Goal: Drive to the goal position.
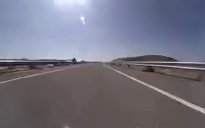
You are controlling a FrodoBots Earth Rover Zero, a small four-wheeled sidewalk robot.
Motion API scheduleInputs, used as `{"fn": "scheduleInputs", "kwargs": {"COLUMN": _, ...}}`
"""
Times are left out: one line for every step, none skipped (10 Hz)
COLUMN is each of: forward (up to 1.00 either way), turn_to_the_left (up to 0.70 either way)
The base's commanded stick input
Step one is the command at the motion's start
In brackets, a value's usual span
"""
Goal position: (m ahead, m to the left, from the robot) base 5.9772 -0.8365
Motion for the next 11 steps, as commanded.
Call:
{"fn": "scheduleInputs", "kwargs": {"forward": 1.0, "turn_to_the_left": 0.0}}
{"fn": "scheduleInputs", "kwargs": {"forward": 1.0, "turn_to_the_left": 0.0}}
{"fn": "scheduleInputs", "kwargs": {"forward": 1.0, "turn_to_the_left": 0.0}}
{"fn": "scheduleInputs", "kwargs": {"forward": 1.0, "turn_to_the_left": 0.0}}
{"fn": "scheduleInputs", "kwargs": {"forward": 1.0, "turn_to_the_left": 0.0}}
{"fn": "scheduleInputs", "kwargs": {"forward": 1.0, "turn_to_the_left": 0.0}}
{"fn": "scheduleInputs", "kwargs": {"forward": 1.0, "turn_to_the_left": 0.0}}
{"fn": "scheduleInputs", "kwargs": {"forward": 1.0, "turn_to_the_left": 0.0}}
{"fn": "scheduleInputs", "kwargs": {"forward": 1.0, "turn_to_the_left": 0.0}}
{"fn": "scheduleInputs", "kwargs": {"forward": 1.0, "turn_to_the_left": 0.0}}
{"fn": "scheduleInputs", "kwargs": {"forward": 1.0, "turn_to_the_left": 0.0}}
